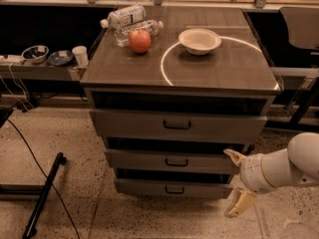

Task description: Open middle drawer

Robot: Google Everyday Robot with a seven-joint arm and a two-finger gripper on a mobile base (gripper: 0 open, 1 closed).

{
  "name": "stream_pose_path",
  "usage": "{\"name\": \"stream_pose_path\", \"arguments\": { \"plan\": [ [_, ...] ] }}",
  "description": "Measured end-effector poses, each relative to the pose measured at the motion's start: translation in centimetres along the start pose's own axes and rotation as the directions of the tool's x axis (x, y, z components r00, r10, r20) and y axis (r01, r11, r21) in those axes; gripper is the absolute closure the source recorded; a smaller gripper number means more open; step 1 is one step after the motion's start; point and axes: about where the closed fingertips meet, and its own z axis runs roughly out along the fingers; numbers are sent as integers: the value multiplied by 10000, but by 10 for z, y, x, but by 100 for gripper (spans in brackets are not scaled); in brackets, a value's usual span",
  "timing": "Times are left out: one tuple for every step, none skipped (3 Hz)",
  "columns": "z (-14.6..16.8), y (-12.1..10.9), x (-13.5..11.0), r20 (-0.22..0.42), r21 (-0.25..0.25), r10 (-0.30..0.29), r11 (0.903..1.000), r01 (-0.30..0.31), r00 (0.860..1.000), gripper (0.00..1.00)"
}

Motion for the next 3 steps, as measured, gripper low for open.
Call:
{"name": "stream_pose_path", "arguments": {
  "plan": [
    [9,-6,4,118,13,-507,9987,507,9986,0],
    [30,-26,13,256,314,-269,9992,261,9993,0],
    [77,-43,36,130,611,-454,9971,446,9989,0]
  ]
}}
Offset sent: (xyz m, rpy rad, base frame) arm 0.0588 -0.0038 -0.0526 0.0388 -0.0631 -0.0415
